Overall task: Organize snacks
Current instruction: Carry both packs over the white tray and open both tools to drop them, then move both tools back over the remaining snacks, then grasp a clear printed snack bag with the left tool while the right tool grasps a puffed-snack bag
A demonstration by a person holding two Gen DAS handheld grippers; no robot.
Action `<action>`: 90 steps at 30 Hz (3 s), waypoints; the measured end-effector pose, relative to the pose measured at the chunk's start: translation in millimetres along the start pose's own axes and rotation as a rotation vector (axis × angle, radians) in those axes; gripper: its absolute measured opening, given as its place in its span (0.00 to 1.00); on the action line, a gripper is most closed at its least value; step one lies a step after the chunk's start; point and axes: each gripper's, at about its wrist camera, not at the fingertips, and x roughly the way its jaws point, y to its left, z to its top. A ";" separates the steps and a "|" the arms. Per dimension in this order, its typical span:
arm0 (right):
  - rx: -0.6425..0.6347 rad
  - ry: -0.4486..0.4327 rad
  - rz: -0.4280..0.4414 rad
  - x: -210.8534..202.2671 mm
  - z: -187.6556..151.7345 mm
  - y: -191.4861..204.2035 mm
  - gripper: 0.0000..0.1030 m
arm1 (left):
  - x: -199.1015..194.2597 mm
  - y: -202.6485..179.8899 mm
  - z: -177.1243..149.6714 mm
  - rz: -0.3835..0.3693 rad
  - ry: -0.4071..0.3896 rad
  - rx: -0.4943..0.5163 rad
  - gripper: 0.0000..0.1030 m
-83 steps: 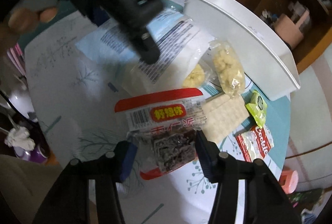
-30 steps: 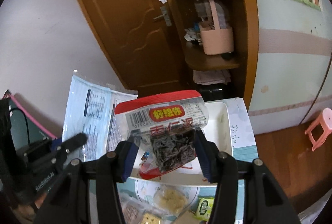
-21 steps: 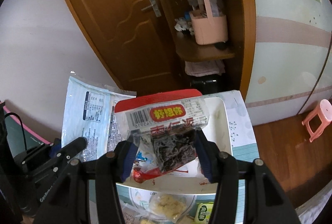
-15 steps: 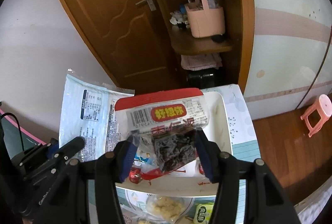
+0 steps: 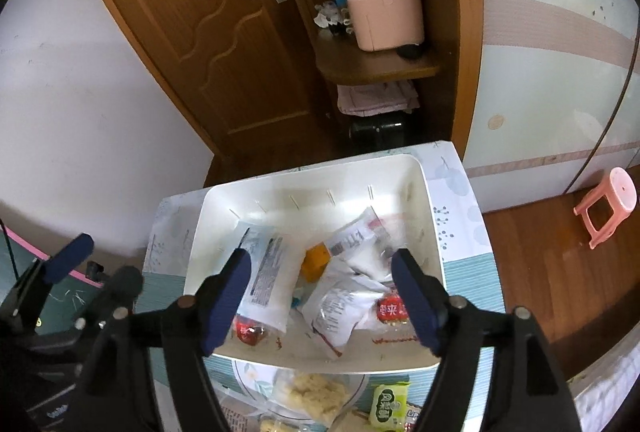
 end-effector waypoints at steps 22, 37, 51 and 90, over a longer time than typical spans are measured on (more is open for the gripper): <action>-0.071 -0.036 -0.014 -62.7 -50.3 -2.0 0.73 | -49.2 15.1 -48.8 0.031 0.046 -0.095 0.83; -0.098 -0.124 -0.007 -98.1 -111.3 -12.4 0.73 | -77.9 22.0 -106.9 0.062 0.069 -0.121 0.83; -0.240 0.030 -0.052 -53.9 -153.2 0.8 0.73 | -36.8 22.5 -184.1 0.048 0.224 -0.162 0.83; -0.484 0.358 -0.057 141.8 -194.5 44.6 0.67 | 86.4 40.3 -265.9 -0.044 0.511 -0.282 0.77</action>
